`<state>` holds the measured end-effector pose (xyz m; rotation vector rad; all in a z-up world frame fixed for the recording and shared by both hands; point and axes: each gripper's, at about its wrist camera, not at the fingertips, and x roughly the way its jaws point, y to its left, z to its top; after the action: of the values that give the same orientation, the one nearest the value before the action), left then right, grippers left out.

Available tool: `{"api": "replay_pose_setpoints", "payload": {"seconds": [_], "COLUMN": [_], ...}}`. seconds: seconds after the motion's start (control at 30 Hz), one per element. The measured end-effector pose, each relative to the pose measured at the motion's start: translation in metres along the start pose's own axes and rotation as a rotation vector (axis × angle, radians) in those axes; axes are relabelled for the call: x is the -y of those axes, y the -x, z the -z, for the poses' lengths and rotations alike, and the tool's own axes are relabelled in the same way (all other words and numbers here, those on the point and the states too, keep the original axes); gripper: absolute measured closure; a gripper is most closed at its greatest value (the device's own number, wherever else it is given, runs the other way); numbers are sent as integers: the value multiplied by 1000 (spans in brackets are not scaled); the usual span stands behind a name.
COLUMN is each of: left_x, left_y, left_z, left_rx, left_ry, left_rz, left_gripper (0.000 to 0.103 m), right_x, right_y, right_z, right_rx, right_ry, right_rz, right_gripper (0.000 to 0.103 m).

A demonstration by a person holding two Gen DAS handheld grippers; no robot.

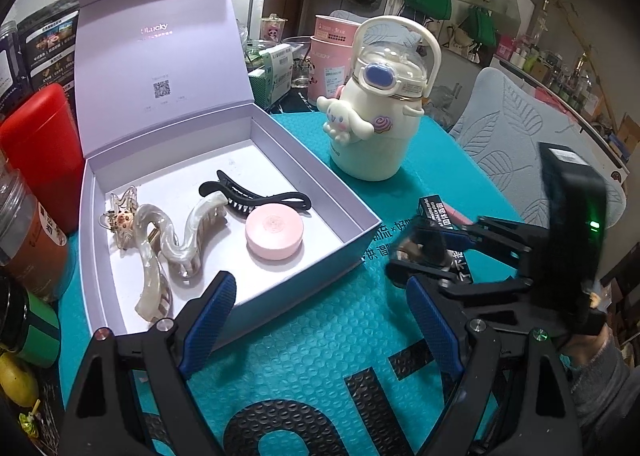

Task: Organize rigid objects
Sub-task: 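Grasp the dark square glass piece with the right gripper, then grasp the white round tin with yellow band with the left gripper while the right gripper lifts the glass piece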

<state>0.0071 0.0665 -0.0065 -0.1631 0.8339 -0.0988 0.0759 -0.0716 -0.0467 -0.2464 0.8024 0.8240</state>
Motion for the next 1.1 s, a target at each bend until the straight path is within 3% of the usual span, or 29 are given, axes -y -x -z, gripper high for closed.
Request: {"api": "replay_pose_setpoints", "payload": {"seconds": [0.3,0.67,1.1], "left_x": [21,70,82], "left_y": [-2,-34,-84], "left_z": [7,16,10], "left_rx": [-1,-58,-114], "left_ry": [-32,-93,55], "left_rz": [40,121,146], "left_gripper": [15,15,18], "right_x": [-8,15,42], "right_y": [51,94,114], "right_z": [26,78,105], "right_rx": [30,10,36], "right_ry": [-57,-186,-269], "right_rz": [65,193,265], "right_gripper": [55,55,55]}}
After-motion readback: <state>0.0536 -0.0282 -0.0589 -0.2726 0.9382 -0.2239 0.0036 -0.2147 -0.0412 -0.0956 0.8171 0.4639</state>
